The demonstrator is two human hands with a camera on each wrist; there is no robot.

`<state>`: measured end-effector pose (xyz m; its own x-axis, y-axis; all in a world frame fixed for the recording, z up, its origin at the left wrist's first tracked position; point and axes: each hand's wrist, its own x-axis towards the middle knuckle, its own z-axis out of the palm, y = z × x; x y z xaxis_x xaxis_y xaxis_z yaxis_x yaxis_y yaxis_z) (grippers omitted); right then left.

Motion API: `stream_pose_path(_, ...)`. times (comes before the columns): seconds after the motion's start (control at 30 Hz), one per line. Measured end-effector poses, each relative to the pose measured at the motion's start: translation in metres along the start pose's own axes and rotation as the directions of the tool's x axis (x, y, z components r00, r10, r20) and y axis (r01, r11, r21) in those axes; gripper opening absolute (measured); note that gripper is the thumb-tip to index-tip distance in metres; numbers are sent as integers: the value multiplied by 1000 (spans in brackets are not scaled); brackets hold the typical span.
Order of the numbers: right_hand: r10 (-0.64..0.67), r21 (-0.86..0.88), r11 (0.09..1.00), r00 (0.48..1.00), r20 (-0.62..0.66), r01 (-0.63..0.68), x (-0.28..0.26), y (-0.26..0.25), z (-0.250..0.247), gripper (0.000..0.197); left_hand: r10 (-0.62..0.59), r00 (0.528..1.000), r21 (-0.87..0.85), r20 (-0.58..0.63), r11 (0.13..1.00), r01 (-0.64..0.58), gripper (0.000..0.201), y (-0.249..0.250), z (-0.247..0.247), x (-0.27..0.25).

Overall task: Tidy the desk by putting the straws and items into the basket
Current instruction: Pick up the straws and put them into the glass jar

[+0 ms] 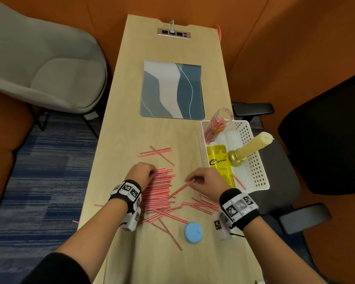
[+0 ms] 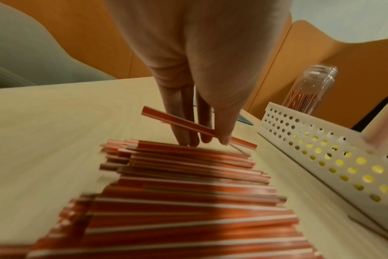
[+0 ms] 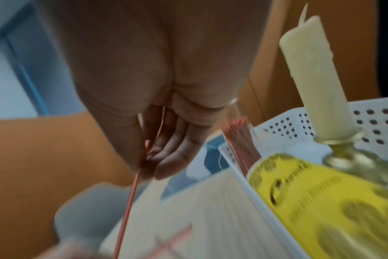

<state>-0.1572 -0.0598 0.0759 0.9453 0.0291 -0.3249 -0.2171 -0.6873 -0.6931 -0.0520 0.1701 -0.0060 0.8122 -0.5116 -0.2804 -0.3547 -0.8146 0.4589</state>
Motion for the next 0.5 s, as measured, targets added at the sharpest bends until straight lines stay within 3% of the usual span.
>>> stream_pose_path(0.07, 5, 106, 994, 992, -127, 9, 4, -13, -32, 22, 10, 1000, -15, -3, 1000, -10, 11, 2, -5, 3)
stream_pose_path(0.13, -9, 154, 986, 952, -307, 59, 8, -28, -70, 30, 21, 1000, -30, -5, 999, -21, 10, 2, -8, 6)
stream_pose_path(0.2, -53, 118, 985, 863, -502, 130, 13, -43, -108, 34, 34, 999, -22, 16, 999, -34, 10, 5, -11, 8)
stream_pose_path(0.27, -101, 63, 980, 736, -670, 191, 20, -52, -145, 39, 49, 999, -36, 16, 998, -49, 10, 10, -17, 11)
stream_pose_path(0.33, -125, -12, 984, 638, -759, 179, 32, -52, -172, 45, 64, 998, -90, -22, 994, -65, 8, 20, -26, 15)
stream_pose_path(0.4, -114, -68, 993, 625, -772, 96, 46, -46, -187, 51, 82, 993, -156, -80, 983, -93, 7, 32, -38, 21)
stream_pose_path(0.5, -84, -108, 994, 682, -726, 8, 64, -30, -192, 57, 102, 982, -248, -158, 959, -139, 2, 51, -56, 32)
